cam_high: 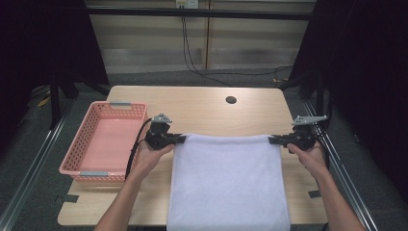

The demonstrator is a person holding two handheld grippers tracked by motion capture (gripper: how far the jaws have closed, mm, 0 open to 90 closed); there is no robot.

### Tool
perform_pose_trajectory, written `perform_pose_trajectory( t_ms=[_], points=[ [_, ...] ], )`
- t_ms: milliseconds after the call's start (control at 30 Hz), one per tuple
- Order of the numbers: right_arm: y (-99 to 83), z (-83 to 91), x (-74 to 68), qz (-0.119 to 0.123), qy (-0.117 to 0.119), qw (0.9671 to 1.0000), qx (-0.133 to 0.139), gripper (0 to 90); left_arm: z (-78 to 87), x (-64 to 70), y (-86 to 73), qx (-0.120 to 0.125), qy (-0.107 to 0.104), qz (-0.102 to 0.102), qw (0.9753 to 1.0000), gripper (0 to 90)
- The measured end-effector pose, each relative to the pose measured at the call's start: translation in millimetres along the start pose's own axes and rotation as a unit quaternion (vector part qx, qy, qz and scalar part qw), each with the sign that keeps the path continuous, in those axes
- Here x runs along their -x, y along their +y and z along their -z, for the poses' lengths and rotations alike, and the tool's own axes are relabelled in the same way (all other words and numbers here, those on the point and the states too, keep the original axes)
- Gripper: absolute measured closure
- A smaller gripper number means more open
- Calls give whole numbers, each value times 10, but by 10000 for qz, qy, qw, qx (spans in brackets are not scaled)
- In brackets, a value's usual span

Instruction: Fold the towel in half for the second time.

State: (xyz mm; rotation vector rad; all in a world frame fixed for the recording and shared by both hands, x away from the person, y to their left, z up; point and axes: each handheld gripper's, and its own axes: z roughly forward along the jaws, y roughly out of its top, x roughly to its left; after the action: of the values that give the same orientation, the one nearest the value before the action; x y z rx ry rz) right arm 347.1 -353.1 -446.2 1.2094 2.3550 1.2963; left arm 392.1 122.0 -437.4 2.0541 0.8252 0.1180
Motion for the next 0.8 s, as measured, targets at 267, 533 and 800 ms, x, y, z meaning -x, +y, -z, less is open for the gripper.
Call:
perform_pose_trajectory(
  t_ms=[267, 533, 800],
  points=[
    [384, 36, 189, -71, -242, 9989, 388, 848, -14, -180, 309, 443, 137, 88, 9989, 839],
    [522, 176, 173, -15, -175, 9974, 704, 848, 153, -85, 327, 740, -3, -70, 9972, 839],
    [221, 510, -95, 169, 69, 9962, 850, 849, 432, 312, 144, 712, -202, -382, 9965, 838]
  ],
)
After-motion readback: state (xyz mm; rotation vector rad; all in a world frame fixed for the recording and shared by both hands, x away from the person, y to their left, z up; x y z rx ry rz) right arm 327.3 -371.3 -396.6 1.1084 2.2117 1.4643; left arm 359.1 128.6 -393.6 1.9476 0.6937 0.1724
